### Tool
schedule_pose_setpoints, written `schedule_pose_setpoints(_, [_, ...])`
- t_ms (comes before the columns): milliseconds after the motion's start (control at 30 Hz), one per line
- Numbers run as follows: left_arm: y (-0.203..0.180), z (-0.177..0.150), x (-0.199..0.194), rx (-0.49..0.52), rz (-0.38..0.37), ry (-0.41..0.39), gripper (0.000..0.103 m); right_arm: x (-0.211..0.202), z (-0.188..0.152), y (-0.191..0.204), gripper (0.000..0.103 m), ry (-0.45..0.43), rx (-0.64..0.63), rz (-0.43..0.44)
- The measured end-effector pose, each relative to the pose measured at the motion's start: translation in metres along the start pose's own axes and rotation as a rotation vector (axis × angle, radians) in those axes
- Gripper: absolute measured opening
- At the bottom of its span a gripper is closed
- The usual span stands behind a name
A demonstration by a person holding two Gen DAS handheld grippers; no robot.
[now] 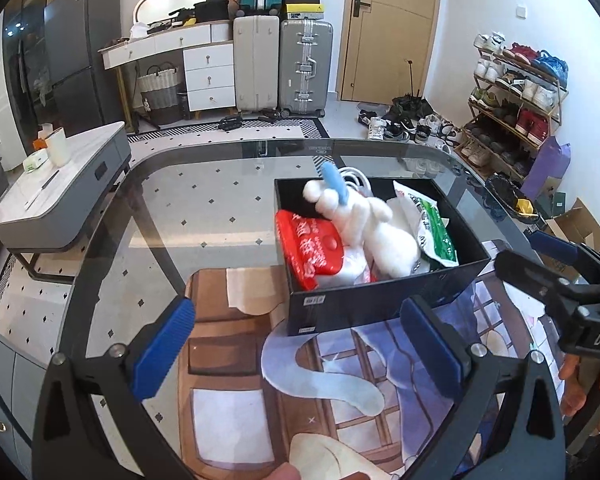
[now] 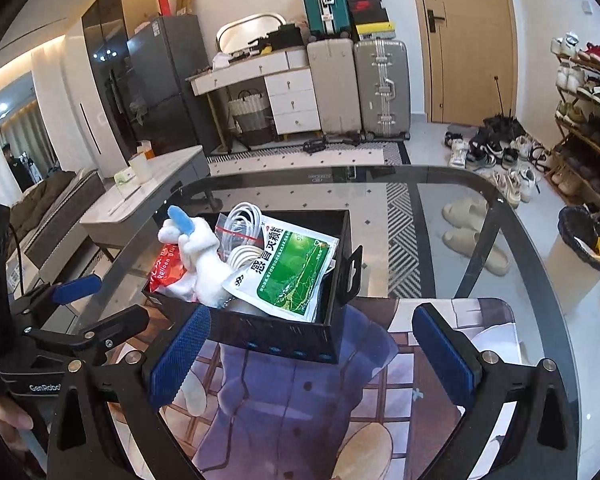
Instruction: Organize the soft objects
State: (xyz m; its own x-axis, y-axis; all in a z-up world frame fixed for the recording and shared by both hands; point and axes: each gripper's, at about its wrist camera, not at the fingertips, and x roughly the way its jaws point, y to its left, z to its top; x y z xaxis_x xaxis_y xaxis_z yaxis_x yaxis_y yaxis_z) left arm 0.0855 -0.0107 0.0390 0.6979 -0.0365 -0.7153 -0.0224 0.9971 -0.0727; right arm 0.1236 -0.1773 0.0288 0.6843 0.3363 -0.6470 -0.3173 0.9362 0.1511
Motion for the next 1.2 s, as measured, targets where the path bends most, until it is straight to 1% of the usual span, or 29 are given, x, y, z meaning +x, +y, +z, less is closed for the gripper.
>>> schedule_pose_setpoints(233, [0.005,-0.011,0.002,-0.013,-0.004,-0.039,0.103,-0.001,-0.017,-0.003,0.103,-0.04,-0.013,-0.013])
schedule_pose_setpoints(400, [0.008,-0.017,0.003,-0.03,-0.001,-0.069,0.103,-0.005,-0.027,-0.002,0.103,-0.1,-0.033,-0.034])
schedule_pose_setpoints(567, [0.013,-0.024,0.007,-0.046,-0.003,-0.084,0.103,-0.006,-0.033,-0.002,0.103,-0.12,-0.029,-0.03])
schedule_pose_setpoints(667, [0.014,-0.028,0.011,-0.052,-0.002,-0.077,0.103,-0.005,-0.036,-0.002,0.103,-0.136,-0.037,-0.026])
schedule_pose_setpoints(833, [0.017,-0.036,0.012,-0.066,0.01,-0.098,0.103,-0.004,-0.044,0.002,0.103,-0.158,-0.057,-0.023])
schedule_pose_setpoints(900, [0.017,-0.036,0.013,-0.063,0.009,-0.105,0.103,-0.003,-0.046,0.002,0.103,-0.161,-0.053,-0.012])
schedule_pose_setpoints(1200, [0.013,-0.043,0.01,-0.035,0.007,-0.133,0.103,-0.002,-0.05,0.003,0.103,-0.178,-0.057,-0.017])
